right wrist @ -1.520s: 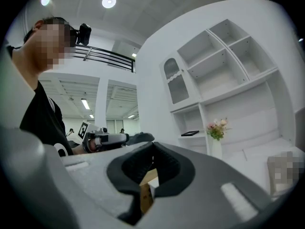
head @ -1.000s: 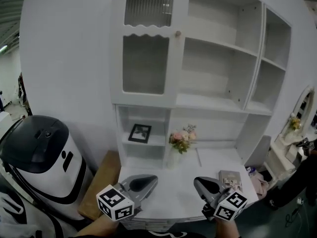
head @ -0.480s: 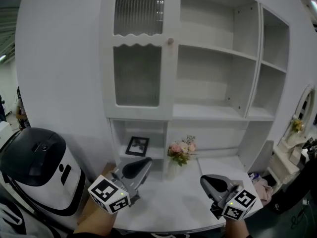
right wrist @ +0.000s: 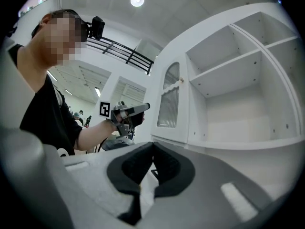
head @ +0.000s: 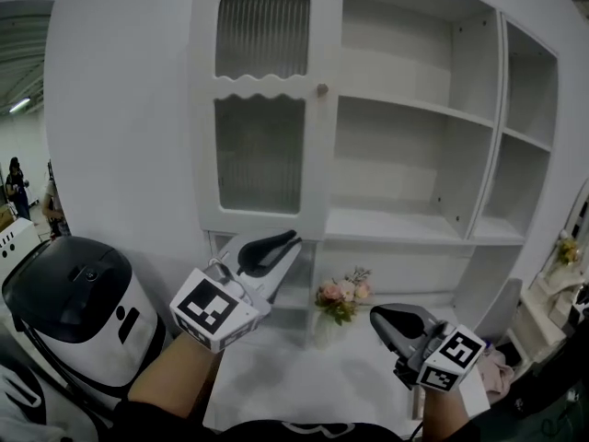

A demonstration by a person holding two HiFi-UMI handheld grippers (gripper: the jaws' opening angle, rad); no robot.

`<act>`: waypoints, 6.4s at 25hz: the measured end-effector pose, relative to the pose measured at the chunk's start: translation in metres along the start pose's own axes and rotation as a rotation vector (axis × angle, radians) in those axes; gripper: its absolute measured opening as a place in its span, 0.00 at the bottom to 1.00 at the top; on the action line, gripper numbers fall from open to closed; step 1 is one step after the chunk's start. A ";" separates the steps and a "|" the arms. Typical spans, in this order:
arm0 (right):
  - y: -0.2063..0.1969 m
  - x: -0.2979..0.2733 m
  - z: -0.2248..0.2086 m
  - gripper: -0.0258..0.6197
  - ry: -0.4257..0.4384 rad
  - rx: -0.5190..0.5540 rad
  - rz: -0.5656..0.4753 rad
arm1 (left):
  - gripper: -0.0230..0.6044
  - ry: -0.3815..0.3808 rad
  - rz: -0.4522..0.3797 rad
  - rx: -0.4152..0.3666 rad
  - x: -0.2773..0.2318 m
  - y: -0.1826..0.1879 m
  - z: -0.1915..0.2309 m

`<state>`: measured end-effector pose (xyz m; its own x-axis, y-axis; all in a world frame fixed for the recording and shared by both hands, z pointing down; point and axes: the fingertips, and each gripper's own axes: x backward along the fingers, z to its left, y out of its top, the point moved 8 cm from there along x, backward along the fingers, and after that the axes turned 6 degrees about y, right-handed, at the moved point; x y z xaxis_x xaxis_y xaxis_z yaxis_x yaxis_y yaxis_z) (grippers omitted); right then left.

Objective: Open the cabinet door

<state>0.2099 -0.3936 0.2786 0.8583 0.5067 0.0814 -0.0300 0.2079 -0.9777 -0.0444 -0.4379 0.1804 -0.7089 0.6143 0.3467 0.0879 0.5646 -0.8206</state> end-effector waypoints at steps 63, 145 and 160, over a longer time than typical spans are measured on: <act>-0.022 0.007 -0.102 0.03 0.101 0.055 0.035 | 0.18 0.357 0.065 -0.447 -0.206 0.093 0.118; 0.020 -0.074 0.233 0.03 0.014 -0.046 0.017 | 0.18 0.037 -0.112 -0.161 0.116 0.204 0.173; -0.017 -0.100 0.243 0.03 0.099 -0.142 0.044 | 0.19 0.077 -0.123 -0.006 0.170 0.194 0.223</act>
<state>0.0005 -0.2446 0.3339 0.9044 0.4260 0.0249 -0.0023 0.0633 -0.9980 -0.3044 -0.3468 -0.0209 -0.6585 0.5807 0.4786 0.0083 0.6416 -0.7670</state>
